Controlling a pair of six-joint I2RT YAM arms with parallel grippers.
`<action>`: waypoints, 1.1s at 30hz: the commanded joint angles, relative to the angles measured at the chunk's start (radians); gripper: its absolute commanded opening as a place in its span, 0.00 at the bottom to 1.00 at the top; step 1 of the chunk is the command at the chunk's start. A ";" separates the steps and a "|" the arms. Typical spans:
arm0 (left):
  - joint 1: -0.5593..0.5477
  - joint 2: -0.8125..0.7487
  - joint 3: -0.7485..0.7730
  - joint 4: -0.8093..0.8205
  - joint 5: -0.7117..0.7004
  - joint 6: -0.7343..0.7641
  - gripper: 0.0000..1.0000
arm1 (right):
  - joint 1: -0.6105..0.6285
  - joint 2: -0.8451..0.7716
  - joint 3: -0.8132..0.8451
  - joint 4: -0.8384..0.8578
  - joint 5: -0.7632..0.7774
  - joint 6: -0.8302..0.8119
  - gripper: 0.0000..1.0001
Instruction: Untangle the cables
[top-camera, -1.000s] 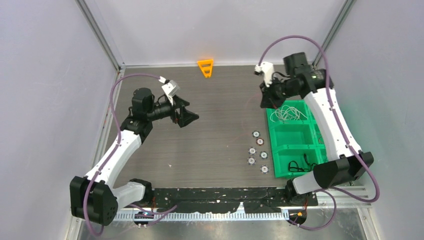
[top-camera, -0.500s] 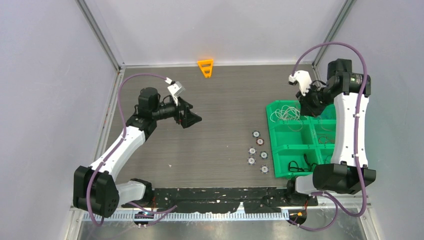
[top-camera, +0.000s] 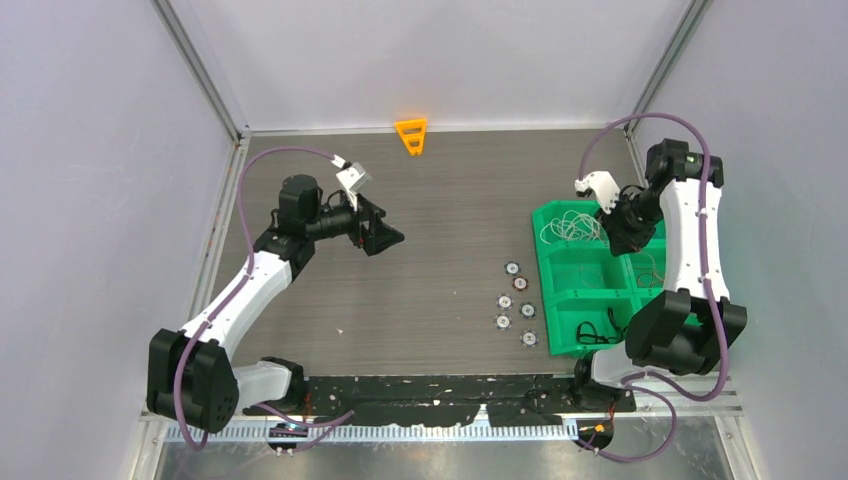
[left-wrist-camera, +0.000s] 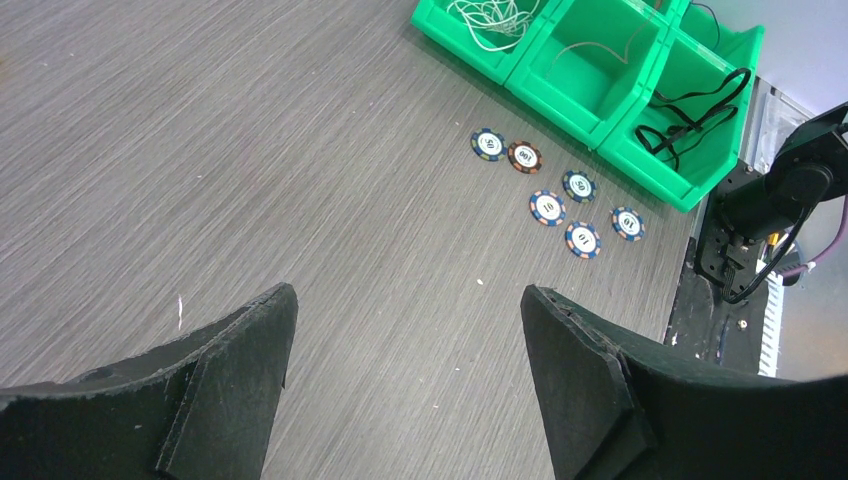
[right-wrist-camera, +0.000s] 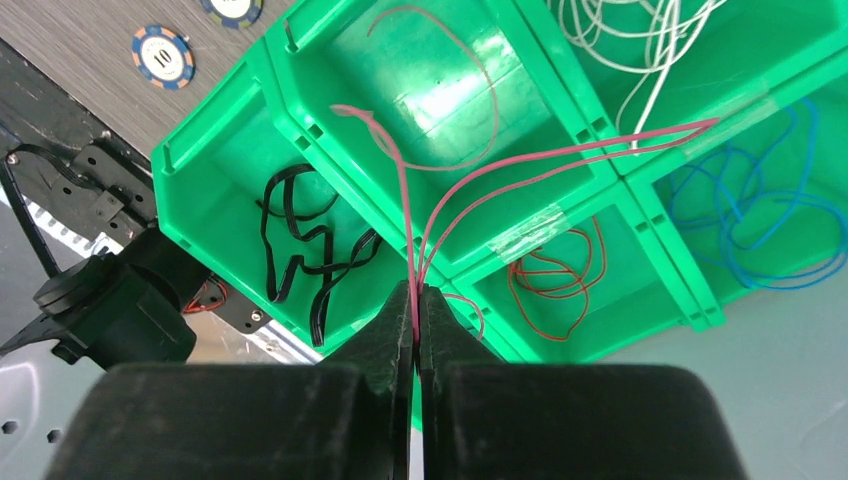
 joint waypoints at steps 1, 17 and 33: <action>-0.008 -0.015 0.025 0.015 -0.016 -0.003 0.84 | 0.013 0.048 -0.041 0.079 0.065 0.017 0.06; -0.008 -0.084 -0.004 -0.090 -0.038 0.073 0.84 | 0.153 0.160 -0.347 0.424 0.116 0.116 0.09; -0.008 -0.113 -0.017 -0.120 -0.051 0.097 0.84 | 0.187 0.119 -0.325 0.346 0.112 0.090 0.61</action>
